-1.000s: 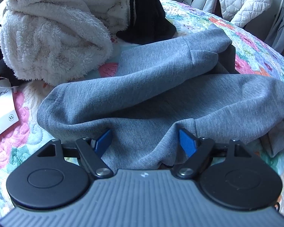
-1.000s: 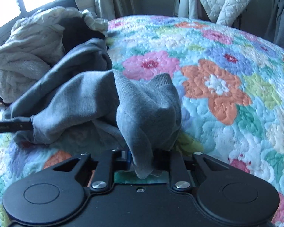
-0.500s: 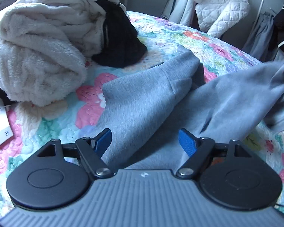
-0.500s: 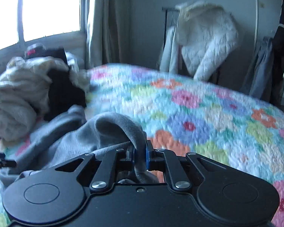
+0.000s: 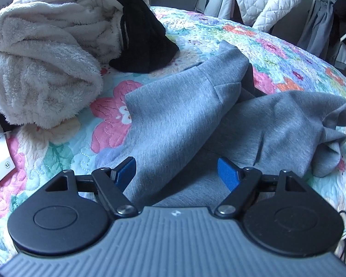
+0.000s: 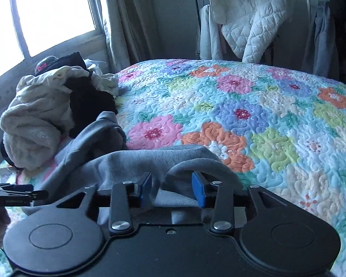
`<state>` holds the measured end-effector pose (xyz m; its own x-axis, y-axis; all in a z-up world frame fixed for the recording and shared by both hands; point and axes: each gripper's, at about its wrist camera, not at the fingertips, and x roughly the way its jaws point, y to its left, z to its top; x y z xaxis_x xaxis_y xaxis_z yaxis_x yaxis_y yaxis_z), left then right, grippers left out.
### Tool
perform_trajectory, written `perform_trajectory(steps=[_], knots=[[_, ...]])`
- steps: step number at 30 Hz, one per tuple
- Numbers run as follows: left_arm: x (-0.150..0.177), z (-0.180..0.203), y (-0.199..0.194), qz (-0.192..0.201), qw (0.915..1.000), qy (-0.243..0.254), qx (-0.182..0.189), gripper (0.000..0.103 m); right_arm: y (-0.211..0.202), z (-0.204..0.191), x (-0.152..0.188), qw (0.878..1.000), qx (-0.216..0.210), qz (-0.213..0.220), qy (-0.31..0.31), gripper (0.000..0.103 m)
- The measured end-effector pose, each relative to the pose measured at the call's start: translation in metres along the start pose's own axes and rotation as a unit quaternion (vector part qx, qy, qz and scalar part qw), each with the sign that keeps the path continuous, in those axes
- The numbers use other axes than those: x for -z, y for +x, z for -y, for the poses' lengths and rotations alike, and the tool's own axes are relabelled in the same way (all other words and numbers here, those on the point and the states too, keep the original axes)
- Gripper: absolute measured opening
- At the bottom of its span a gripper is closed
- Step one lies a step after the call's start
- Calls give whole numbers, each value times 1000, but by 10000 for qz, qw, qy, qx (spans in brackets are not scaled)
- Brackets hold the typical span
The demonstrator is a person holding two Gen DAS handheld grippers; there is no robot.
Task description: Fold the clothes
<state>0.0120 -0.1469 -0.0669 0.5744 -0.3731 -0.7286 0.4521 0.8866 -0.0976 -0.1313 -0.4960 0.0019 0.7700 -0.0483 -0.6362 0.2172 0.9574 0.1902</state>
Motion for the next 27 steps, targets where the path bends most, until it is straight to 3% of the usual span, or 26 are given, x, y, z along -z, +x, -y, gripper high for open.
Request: perform_trajectory(steps=[5, 8, 12, 14, 18, 20, 22, 27], knots=[[7, 4, 14, -261, 9992, 132, -271, 78, 22, -6, 15, 9992, -96, -393, -37, 51], [9, -5, 13, -495, 9984, -65, -268, 78, 33, -4, 24, 9987, -17, -508, 78, 59], [17, -17, 1, -873, 9937, -291, -642, 78, 47, 2, 37, 9977, 101, -600, 291, 63], [22, -20, -8, -971, 9935, -422, -412, 78, 54, 5, 43, 9970, 160, -646, 398, 63], [25, -19, -12, -1115, 9889, -846, 509, 78, 68, 10, 56, 9950, 278, -737, 610, 65], [25, -14, -8, -1115, 9853, -1017, 803, 79, 75, 13, 63, 9938, 336, -783, 717, 76], [29, -7, 3, -1038, 9850, -1026, 920, 83, 82, 16, 69, 9924, 395, -828, 823, 76], [44, -5, 27, -1020, 9832, -1366, 650, 83, 94, 19, 79, 9907, 487, -877, 924, 75]])
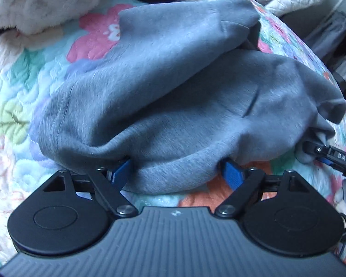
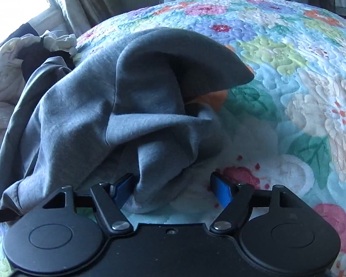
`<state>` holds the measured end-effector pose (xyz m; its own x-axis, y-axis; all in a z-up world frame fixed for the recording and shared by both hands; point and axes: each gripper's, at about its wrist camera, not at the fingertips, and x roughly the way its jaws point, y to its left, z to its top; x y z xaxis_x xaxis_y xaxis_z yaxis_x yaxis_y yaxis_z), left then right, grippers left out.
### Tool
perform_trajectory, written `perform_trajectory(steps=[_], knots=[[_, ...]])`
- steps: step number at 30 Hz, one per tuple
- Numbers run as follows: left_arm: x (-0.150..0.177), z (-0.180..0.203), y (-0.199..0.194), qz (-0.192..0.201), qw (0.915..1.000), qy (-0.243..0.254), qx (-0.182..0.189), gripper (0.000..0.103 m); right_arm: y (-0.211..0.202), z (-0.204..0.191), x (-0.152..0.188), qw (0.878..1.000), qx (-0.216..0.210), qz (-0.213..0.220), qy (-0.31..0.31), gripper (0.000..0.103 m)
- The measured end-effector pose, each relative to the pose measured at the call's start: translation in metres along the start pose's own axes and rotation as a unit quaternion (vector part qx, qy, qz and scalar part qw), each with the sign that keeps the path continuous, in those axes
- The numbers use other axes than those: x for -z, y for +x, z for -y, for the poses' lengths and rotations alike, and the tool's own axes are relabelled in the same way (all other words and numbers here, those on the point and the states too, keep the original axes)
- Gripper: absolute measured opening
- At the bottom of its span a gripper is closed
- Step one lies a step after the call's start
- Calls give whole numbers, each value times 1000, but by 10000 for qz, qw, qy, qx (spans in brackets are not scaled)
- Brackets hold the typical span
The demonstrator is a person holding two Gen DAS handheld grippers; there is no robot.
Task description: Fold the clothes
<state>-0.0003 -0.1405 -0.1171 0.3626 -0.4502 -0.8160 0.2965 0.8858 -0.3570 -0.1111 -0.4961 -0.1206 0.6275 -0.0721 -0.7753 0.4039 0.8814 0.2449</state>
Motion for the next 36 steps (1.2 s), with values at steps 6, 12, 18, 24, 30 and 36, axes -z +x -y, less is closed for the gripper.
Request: perform_trajectory(steps=[6, 12, 18, 24, 30, 36], knots=[[-9, -1, -6, 393, 9990, -150, -156, 43, -14, -12, -7, 9979, -122, 294, -572, 7], [-22, 20, -31, 1026, 9936, 273, -388, 8, -92, -9, -66, 9916, -412, 1109, -530, 5], [-21, 48, -97, 1597, 9853, 601, 31, 8, -196, -2, -104, 9850, -824, 1426, -521, 5], [-6, 66, -106, 965, 9907, 628, 723, 8, -216, 31, -62, 9931, -289, 1074, -371, 5], [21, 82, -63, 263, 9933, 1065, 375, 8, -183, 86, 19, 9983, 334, 281, 374, 5], [18, 69, -57, 45, 9934, 1065, 424, 10, -147, 115, 51, 9954, 412, -142, 851, 5]])
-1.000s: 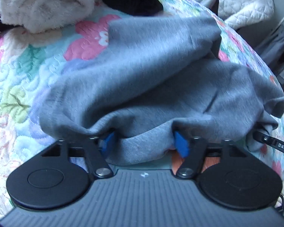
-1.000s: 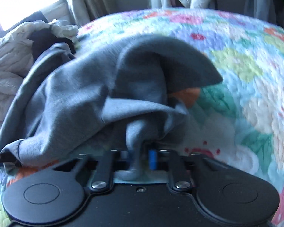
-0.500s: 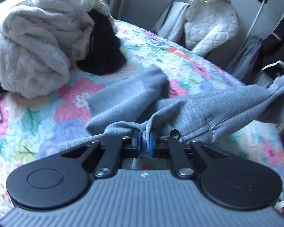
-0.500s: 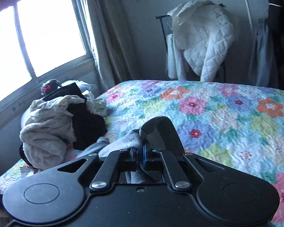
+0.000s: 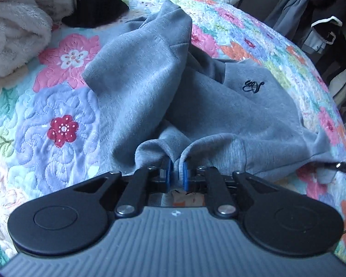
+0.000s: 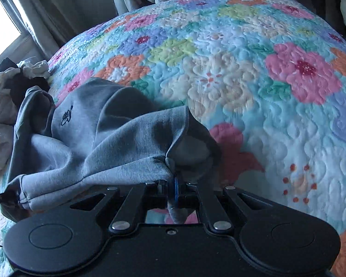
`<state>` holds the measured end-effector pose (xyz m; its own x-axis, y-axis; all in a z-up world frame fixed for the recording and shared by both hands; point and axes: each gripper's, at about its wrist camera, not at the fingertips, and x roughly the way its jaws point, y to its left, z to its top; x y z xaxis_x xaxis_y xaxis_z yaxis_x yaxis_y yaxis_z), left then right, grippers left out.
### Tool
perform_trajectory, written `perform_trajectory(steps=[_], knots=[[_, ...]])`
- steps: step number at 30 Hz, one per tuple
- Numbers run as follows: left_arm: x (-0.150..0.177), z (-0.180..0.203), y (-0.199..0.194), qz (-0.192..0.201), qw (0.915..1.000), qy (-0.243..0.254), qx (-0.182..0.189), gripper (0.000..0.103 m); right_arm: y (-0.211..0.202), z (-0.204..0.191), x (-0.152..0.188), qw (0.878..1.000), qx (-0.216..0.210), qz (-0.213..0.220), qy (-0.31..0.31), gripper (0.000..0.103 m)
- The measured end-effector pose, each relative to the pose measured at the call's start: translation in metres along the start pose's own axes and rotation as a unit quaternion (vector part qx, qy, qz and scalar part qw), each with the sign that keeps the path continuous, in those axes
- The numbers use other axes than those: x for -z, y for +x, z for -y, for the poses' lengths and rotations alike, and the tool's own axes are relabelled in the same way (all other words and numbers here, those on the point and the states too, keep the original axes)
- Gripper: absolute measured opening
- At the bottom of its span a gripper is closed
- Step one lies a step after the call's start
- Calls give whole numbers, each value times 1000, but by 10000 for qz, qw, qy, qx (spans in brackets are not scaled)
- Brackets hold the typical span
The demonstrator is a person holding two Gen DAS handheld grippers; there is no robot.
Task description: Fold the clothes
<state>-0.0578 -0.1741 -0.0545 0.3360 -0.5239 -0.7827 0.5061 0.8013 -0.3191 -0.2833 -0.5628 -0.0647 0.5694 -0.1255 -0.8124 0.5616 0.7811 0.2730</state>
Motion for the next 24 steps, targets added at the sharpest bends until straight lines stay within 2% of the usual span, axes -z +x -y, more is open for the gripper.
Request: perform_trajectory(steps=[4, 9, 11, 14, 16, 19, 22, 24], knots=[[-6, 7, -14, 274, 9992, 280, -28, 10, -2, -1, -2, 9999, -111, -32, -14, 5], [-4, 20, -27, 327, 9983, 455, -150, 10, -5, -1, 3, 9996, -201, -41, -208, 6], [1, 21, -28, 265, 9981, 490, -256, 10, -4, 0, 6, 9994, -225, -69, -263, 6], [14, 10, -23, -25, 9988, 338, -355, 10, -3, 2, 12, 9990, -262, -112, -347, 6], [23, -1, -22, -207, 9989, 237, -344, 15, -2, 4, 15, 9987, -286, -140, -403, 7], [36, -18, -24, -447, 9985, 103, -287, 15, 0, 6, 21, 9981, -323, -182, -486, 8], [43, -28, -30, -505, 9983, 63, -290, 16, -4, 7, 23, 9978, -316, -149, -572, 11], [44, -28, -39, -434, 9979, 160, -462, 21, -9, 11, 22, 9981, -337, -94, -498, 16]])
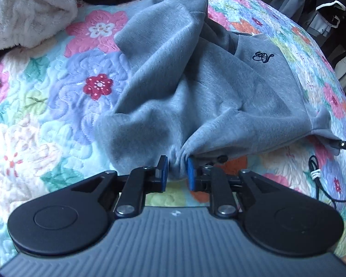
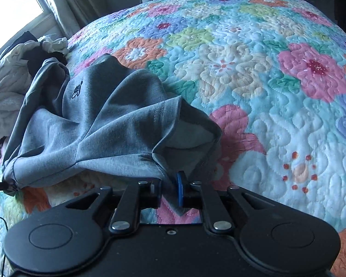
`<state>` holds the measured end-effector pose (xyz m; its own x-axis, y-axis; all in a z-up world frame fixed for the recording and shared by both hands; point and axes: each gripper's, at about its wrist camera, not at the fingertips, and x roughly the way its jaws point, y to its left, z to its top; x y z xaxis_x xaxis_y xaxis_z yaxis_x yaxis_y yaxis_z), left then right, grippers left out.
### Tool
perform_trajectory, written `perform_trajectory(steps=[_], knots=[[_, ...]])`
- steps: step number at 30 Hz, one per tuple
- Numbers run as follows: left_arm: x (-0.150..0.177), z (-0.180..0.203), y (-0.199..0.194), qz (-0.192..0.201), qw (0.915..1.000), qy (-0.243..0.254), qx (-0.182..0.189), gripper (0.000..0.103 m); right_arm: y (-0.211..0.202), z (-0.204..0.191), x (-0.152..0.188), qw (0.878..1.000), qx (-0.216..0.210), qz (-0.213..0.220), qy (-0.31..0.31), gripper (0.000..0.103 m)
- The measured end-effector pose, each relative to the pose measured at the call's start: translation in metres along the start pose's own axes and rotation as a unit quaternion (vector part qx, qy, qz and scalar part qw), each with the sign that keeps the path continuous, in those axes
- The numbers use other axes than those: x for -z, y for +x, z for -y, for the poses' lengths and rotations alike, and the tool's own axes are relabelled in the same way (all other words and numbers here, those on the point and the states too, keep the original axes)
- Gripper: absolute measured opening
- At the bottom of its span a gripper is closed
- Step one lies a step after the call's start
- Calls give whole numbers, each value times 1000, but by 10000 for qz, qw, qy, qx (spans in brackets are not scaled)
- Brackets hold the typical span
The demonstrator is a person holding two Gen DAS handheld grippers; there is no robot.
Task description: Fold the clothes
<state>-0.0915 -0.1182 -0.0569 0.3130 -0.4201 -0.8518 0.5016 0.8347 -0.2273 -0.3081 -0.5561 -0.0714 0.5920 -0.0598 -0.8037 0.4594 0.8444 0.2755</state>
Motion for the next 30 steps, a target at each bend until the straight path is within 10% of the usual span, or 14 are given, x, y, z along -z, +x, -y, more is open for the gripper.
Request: perform_trajectory(steps=[5, 15, 30], knots=[[-2, -5, -31, 565, 9941, 237, -895, 33, -26, 2, -6, 9989, -157, 389, 216, 29], [-57, -1, -46, 1245, 9867, 529, -906, 49, -85, -68, -62, 9816, -545, 1547, -973, 59], [-171, 35, 65, 944, 9896, 1009, -410, 70, 77, -152, -172, 9665, -1135, 231, -2289, 69]])
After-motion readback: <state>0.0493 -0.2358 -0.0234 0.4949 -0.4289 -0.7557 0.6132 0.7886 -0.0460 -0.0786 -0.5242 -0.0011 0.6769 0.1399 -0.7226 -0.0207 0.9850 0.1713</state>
